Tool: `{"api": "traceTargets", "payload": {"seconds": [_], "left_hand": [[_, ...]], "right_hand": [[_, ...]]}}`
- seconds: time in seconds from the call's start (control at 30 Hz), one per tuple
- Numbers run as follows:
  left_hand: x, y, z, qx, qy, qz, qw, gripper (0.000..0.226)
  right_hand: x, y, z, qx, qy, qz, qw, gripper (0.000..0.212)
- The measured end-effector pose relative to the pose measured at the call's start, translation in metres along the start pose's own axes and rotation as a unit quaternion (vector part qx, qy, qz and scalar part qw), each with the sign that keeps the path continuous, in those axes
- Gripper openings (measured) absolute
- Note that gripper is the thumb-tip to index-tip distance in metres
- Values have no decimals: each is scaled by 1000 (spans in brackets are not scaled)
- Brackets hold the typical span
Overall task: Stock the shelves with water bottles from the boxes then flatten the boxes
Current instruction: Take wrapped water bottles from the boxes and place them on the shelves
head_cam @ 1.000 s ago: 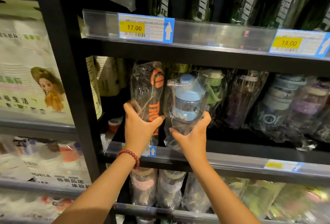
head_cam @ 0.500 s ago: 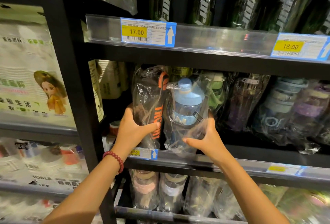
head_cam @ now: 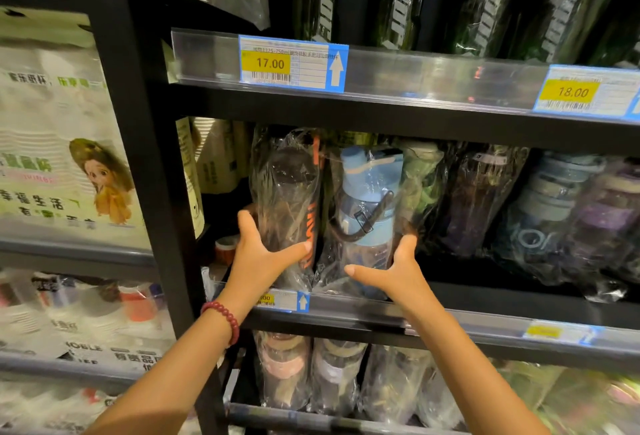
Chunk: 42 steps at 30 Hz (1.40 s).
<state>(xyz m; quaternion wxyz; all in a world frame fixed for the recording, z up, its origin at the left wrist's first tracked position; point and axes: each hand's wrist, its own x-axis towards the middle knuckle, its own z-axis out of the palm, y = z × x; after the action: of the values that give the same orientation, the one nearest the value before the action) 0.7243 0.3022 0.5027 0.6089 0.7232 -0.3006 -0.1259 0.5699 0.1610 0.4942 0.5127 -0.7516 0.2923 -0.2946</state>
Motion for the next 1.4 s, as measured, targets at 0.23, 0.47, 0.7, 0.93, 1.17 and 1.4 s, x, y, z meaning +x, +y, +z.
{"api": "traceTargets", "payload": {"seconds": [0.23, 0.47, 0.7, 0.93, 1.17, 1.4], "left_hand": [[6, -6, -4, 31, -1, 21, 999, 98], [6, -6, 16, 49, 100, 54, 992, 81], [11, -10, 15, 117, 101, 82, 985, 70], [14, -10, 8, 109, 104, 68, 986, 70], [8, -10, 5, 94, 68, 65, 991, 70], [1, -15, 0, 132, 82, 72, 985, 82]], "right_hand": [[3, -2, -2, -24, 25, 1, 999, 65], [8, 2, 16, -91, 109, -33, 989, 63], [7, -2, 13, -115, 93, -24, 989, 60], [9, -6, 28, -128, 92, -24, 987, 62], [7, -5, 26, -121, 69, -23, 990, 62], [-5, -5, 16, -112, 90, -38, 989, 64]]}}
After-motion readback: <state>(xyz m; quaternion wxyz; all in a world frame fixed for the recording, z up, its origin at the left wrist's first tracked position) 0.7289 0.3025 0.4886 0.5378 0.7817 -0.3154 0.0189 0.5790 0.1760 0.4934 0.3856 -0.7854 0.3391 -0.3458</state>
